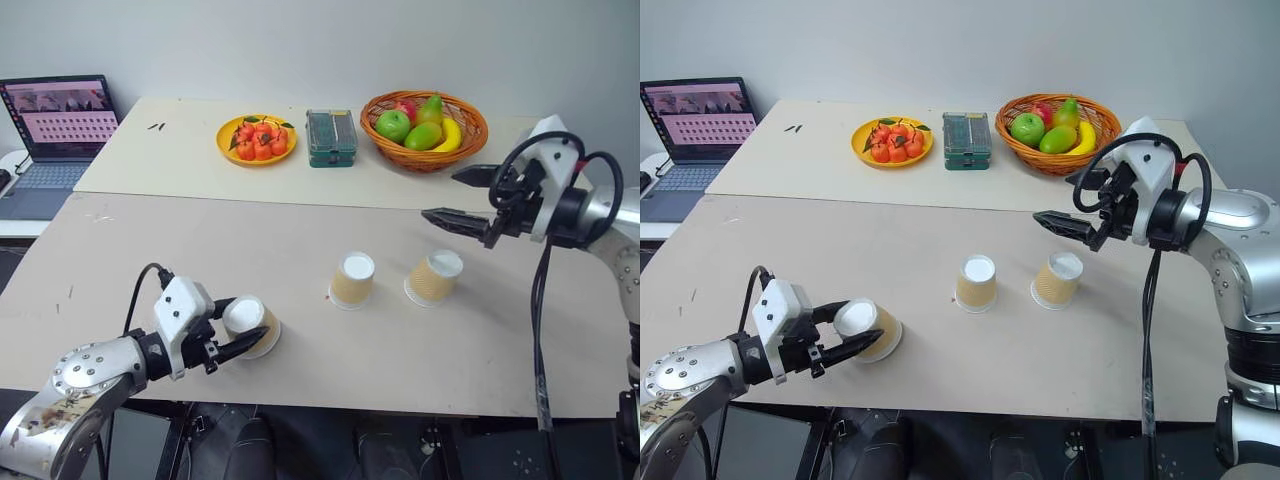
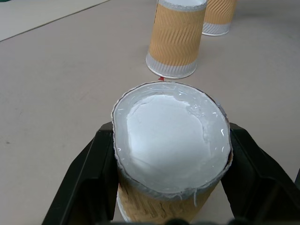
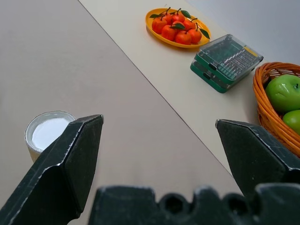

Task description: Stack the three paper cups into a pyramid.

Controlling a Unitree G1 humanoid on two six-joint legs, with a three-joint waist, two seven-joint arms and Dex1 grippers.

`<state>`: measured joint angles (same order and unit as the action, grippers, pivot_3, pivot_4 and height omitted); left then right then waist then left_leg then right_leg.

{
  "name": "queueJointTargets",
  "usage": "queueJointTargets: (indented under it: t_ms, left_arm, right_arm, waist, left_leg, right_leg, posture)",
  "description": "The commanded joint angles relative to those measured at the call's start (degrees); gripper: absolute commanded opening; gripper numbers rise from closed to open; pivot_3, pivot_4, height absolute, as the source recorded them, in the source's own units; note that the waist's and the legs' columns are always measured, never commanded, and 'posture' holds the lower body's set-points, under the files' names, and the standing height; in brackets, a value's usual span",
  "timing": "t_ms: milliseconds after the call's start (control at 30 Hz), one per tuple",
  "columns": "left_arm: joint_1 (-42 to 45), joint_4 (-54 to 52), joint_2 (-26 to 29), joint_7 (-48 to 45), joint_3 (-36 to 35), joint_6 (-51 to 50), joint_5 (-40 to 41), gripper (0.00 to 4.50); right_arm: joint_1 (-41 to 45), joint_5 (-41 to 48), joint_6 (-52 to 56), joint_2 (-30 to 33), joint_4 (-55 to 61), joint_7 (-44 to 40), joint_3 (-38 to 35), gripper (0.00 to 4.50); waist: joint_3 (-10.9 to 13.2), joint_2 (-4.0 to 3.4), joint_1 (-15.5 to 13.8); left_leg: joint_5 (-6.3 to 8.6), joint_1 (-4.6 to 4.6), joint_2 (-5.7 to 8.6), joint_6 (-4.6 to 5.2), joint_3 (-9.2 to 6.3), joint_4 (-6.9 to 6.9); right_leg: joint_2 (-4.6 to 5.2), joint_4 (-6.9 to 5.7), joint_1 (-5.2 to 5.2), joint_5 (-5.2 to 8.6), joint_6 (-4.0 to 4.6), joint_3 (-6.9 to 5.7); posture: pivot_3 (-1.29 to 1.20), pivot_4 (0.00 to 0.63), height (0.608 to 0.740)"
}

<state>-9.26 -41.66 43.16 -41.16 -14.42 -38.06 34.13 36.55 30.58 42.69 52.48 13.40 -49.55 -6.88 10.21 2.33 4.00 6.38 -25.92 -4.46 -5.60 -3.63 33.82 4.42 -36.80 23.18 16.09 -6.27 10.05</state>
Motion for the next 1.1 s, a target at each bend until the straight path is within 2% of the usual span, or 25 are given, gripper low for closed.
queueJointTargets:
  t_ms: [33,233,433,733,1100]
  left_arm:
    - [1.8,0.0,-0.1,1.6,0.2,-0.9,0.6,2.41]
    - [10.7,2.4,0.0,3.8,1.7,-2.9,1.1,2.41]
    - [22.4,9.5,1.1,-0.6,7.6,-1.3,-1.0,2.41]
    - [29.5,24.3,1.7,-11.9,15.4,11.1,-8.6,2.41]
    - [43.4,50.2,-6.8,-23.1,23.7,27.6,-17.2,2.41]
  right_arm:
    - [0.1,0.1,-0.1,0.9,1.6,0.6,-2.4,4.5]
    - [-0.3,0.2,0.3,0.7,2.2,1.0,-2.8,4.5]
    - [-1.9,1.0,1.7,1.0,4.8,2.7,-4.8,4.5]
    - [-7.3,3.8,6.4,1.2,12.2,7.1,-10.5,4.5]
    - [-12.5,6.8,10.2,2.8,18.1,10.5,-17.2,4.5]
  waist:
    - [0.0,0.0,0.0]
    - [0.0,0.0,-0.3]
    - [0.0,0.01,-0.3]
    - [0.0,0.0,-0.2]
    - [0.0,-0.01,-1.5]
  left_leg:
    - [0.0,0.0,0.0,0.0,0.0,0.01]
    - [0.0,0.0,0.0,0.0,0.0,0.02]
    - [0.0,-0.02,0.01,0.0,0.0,-0.01]
    - [-0.01,-0.03,0.01,0.01,-0.01,-0.03]
    - [-0.01,-0.14,0.02,0.01,-0.02,0.0]
  right_leg:
    - [0.0,0.0,-0.01,0.0,0.0,0.0]
    - [0.0,0.01,-0.02,0.0,-0.01,0.0]
    - [-0.01,0.0,-0.02,-0.11,-0.23,0.0]
    - [-0.02,-0.03,0.0,-0.16,-0.32,0.0]
    - [-0.03,-0.03,0.03,-0.19,-0.39,0.0]
  posture:
    - [0.0,0.15,0.74]
    - [0.0,0.15,0.74]
    - [0.0,0.15,0.74]
    - [0.0,0.15,0.74]
    - [0.0,0.15,0.74]
